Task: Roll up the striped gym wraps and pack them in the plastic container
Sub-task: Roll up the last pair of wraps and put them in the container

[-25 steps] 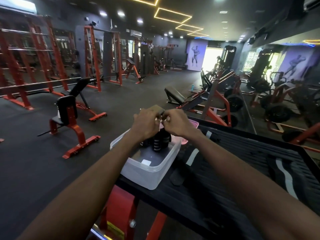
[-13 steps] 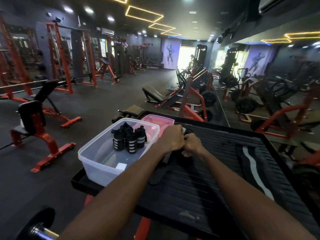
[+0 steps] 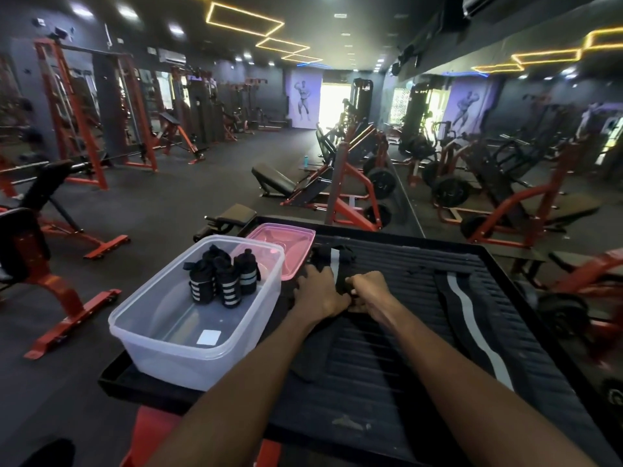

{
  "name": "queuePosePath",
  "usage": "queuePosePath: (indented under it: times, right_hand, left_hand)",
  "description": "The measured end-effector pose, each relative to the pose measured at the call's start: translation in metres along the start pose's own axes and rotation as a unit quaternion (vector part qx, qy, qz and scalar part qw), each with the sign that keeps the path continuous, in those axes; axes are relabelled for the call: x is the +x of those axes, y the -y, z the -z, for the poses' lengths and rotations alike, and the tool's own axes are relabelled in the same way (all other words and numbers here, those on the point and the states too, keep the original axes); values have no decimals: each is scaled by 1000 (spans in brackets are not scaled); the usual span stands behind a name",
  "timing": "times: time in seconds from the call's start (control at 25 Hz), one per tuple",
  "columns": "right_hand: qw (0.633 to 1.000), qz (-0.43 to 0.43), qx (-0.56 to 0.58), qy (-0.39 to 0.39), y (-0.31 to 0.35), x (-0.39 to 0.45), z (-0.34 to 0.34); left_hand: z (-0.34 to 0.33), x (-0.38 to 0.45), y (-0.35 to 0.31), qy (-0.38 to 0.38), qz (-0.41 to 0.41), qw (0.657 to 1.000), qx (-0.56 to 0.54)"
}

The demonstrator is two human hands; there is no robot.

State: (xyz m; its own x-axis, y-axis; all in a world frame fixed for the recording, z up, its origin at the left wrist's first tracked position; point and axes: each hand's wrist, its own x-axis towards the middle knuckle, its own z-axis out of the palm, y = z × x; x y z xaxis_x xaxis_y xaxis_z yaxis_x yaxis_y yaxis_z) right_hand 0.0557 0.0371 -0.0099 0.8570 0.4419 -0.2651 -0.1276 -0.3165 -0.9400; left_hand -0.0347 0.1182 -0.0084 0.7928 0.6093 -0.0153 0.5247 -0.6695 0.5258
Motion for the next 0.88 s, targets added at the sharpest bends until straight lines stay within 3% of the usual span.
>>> queuePosePath:
  times: [0.32, 0.72, 0.88]
  right_hand:
    - [999, -31, 21, -22, 2, -14, 54]
    - [996, -55, 56, -35, -19, -51, 106]
    - [998, -46, 34, -7, -13, -55, 122]
  left_hand:
    - [-13, -12, -42, 64, -21, 981, -183]
    - [-41, -3, -54, 100, 92, 860, -492]
    - [-49, 0, -78, 87, 87, 875, -469]
